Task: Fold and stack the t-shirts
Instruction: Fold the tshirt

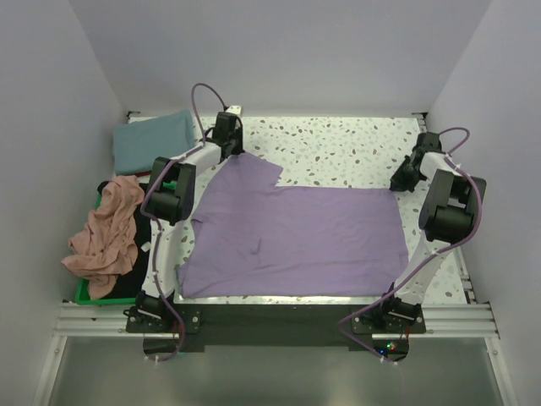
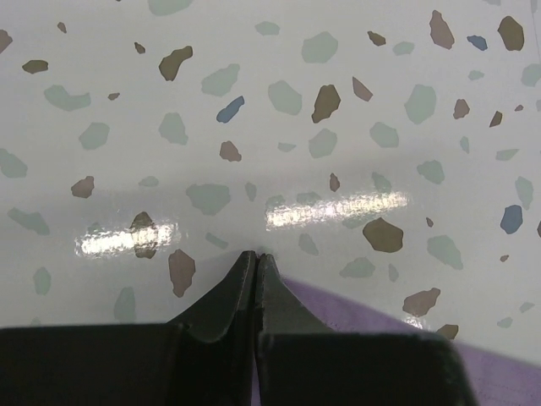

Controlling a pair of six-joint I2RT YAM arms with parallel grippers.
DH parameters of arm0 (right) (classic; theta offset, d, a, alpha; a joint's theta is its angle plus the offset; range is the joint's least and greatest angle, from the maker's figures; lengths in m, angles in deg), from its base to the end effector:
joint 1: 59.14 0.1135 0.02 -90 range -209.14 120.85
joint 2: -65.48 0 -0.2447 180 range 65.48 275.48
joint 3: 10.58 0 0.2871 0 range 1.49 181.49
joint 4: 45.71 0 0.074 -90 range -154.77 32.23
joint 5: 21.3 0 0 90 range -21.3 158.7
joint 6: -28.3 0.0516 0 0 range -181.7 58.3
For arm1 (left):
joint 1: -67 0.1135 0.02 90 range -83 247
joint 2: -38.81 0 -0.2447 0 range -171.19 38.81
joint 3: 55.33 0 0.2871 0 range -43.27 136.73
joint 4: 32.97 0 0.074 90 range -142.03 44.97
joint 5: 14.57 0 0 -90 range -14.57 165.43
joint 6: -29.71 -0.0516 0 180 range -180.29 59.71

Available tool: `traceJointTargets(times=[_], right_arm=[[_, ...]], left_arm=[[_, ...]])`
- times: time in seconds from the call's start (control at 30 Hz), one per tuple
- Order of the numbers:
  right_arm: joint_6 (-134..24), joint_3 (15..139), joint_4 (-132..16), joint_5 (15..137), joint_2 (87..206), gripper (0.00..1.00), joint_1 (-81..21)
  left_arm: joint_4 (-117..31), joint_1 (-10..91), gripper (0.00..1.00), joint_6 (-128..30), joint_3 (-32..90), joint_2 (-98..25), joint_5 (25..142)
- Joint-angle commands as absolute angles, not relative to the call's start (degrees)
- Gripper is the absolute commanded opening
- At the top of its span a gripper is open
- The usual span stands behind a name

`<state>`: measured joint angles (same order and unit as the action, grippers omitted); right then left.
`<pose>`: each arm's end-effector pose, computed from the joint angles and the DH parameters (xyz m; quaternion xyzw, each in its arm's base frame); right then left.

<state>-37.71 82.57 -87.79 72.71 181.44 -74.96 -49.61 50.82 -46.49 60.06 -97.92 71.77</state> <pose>0.4291 -0.1178 0.1086 0.3250 0.9198 0.0495 0.2143 0.5431 -0.1541 0.0995 0.0047 0.8984 -0.0856 0.4308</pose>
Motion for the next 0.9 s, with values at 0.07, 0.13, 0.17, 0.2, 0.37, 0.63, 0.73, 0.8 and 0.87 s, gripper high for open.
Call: traceJointTargets(times=[0.07,0.13,0.17,0.2,0.37,0.63,0.73,0.8,0.87], right_arm=[[-37.4,80.5,-90.0,71.4,177.0,0.00,-74.7],[-37.4,80.7,-90.5,71.2,176.0,0.00,-74.7],[-37.4,80.8,-90.8,71.0,175.8,0.00,-74.7],[-37.4,81.4,-91.0,71.0,175.5,0.00,-74.8],[-37.3,84.2,-92.8,69.9,175.2,0.00,-74.8],[-36.2,89.4,-94.0,69.3,175.4,0.00,-74.7],[-35.1,89.6,-92.5,69.8,175.4,0.00,-74.7],[-34.3,89.7,-92.2,70.0,175.8,0.00,-74.8],[-33.9,89.8,-91.7,70.2,175.7,0.00,-74.7]], left_arm=[[-48.3,51.0,0.00,-46.6,61.1,-99.3,73.1],[-47.8,51.1,0.00,-45.9,61.0,-98.7,73.1],[-47.2,51.1,0.00,-45.8,60.9,-98.1,73.1],[-47.0,51.1,0.00,-45.6,61.0,-97.9,73.1],[-47.5,51.3,0.00,-45.2,64.6,-98.0,73.8],[-47.6,52.7,0.00,-43.2,70.6,-98.0,77.0],[-47.7,53.2,0.00,-43.2,73.1,-98.6,78.3],[-47.4,53.6,0.00,-43.5,74.1,-98.7,78.9],[-47.1,54.1,0.00,-43.5,75.5,-98.9,79.6]])
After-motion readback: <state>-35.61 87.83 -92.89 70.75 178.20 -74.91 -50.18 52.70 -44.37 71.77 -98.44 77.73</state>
